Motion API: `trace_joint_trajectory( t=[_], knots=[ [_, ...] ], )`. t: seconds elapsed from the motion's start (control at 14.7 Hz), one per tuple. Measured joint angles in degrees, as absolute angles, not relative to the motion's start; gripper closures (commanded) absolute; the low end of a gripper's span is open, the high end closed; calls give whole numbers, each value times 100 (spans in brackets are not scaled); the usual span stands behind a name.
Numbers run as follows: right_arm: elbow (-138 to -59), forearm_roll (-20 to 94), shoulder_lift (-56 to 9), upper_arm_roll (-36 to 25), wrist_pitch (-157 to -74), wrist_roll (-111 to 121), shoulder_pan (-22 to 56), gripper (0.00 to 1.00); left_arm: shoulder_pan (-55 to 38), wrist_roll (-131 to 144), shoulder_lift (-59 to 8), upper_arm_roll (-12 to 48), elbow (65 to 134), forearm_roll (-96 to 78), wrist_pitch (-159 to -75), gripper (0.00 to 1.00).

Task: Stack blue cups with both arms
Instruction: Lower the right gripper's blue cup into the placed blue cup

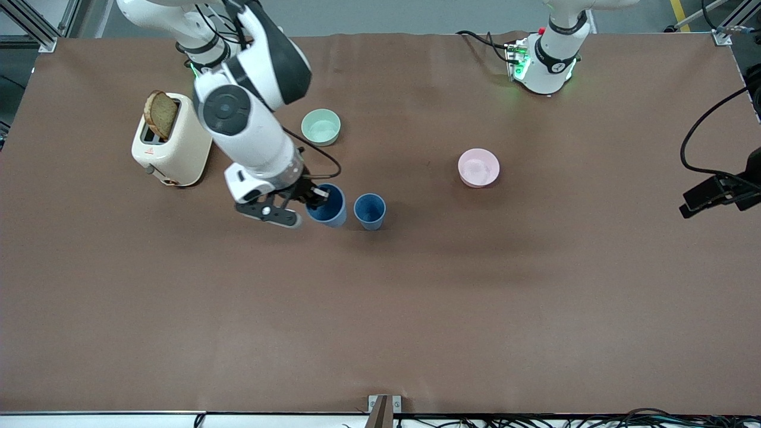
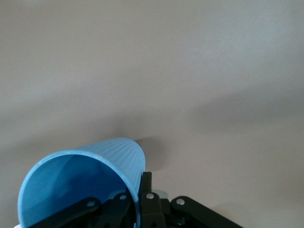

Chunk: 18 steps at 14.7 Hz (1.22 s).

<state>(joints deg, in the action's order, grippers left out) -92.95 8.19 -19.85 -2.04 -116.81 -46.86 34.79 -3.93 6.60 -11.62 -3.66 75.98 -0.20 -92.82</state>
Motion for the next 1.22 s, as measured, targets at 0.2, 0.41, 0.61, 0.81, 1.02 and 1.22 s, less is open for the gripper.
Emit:
trace_joint_trajectory(
  t=[0.2, 0.41, 0.61, 0.81, 1.02, 1.22],
  knots=[
    [-9760, 819, -2114, -210, -12401, -4841, 3723, 100, -468, 511, -1037, -337, 7846, -27, -9278, 0],
    [-9971, 820, -2182, -209, -12623, -5035, 3953, 100, -494, 491, -660, -165, 8479, -28, -9586, 0],
    [-10004, 820, -2264, -210, -12732, -5299, 4152, 99, -468, 484, -318, -163, 9032, -28, -9824, 0],
    [-10007, 820, -2319, -211, -12749, -5443, 4216, 92, -395, 470, -318, -185, 8962, -28, -9938, 0],
    [-10015, 801, -2369, -226, -12771, -5459, 4218, 31, -406, 470, -326, -163, 8870, -28, -9824, 0],
    [-10011, 737, -2383, -269, -12802, -5459, 4218, 21, -406, 462, -326, -163, 8802, -28, -9759, 0]
  ],
)
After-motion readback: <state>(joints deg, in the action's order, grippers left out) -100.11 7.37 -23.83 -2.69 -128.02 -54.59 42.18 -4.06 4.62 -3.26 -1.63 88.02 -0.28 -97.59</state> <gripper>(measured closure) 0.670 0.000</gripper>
